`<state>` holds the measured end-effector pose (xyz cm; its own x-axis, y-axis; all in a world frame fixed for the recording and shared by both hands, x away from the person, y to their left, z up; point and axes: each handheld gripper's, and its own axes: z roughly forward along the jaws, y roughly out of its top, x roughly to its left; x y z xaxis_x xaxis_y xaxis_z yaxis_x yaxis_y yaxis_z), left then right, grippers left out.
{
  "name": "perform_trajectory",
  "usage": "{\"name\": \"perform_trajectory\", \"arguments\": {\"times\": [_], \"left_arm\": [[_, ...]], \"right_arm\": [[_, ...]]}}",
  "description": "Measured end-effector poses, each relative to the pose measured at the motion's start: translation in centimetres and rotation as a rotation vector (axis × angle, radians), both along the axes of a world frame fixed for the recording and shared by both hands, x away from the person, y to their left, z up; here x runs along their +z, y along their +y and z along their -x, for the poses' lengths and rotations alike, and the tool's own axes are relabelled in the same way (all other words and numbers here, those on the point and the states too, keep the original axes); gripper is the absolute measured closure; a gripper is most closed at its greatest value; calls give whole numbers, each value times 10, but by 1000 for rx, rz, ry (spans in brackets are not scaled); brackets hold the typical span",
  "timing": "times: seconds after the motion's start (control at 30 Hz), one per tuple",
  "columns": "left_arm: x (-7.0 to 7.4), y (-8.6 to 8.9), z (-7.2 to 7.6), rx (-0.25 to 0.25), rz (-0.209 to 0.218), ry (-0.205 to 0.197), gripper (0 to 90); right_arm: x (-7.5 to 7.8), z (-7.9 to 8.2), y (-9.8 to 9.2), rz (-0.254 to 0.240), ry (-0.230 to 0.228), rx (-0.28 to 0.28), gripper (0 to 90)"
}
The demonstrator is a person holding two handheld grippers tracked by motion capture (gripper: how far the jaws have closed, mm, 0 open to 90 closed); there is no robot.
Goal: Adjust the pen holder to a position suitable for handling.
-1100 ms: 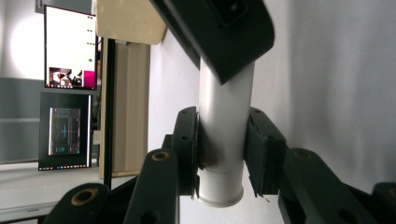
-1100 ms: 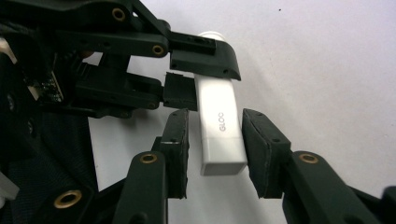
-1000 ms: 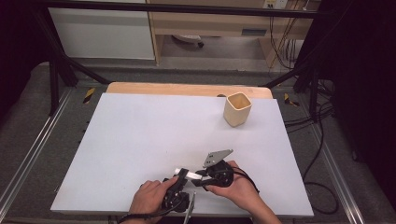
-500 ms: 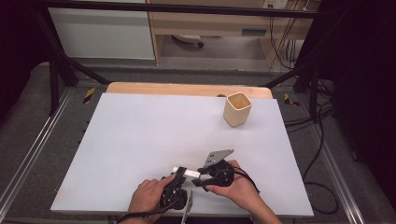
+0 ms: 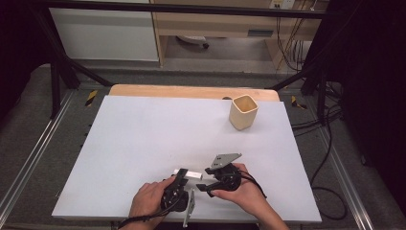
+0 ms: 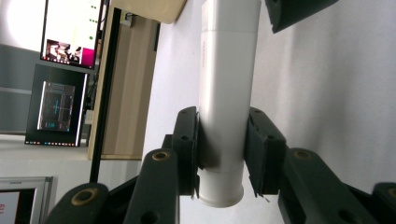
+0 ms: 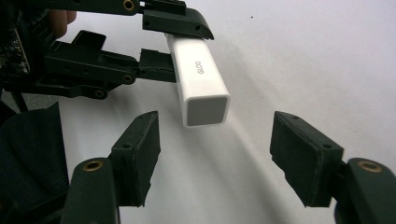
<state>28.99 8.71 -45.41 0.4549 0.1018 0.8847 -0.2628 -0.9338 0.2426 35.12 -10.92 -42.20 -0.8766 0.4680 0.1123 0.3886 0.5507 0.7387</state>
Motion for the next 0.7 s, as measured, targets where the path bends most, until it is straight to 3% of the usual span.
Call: {"name": "perform_trajectory", "arguments": {"times": [0.3,0.7], "left_arm": [[5,6,-4,25,44,15,678],[12,14,-9,49,134,58,678]], "right_arm": [[1,0,-1,-15,-45,-35,170],[3,-1,-1,-42,-75,-66,78]]}}
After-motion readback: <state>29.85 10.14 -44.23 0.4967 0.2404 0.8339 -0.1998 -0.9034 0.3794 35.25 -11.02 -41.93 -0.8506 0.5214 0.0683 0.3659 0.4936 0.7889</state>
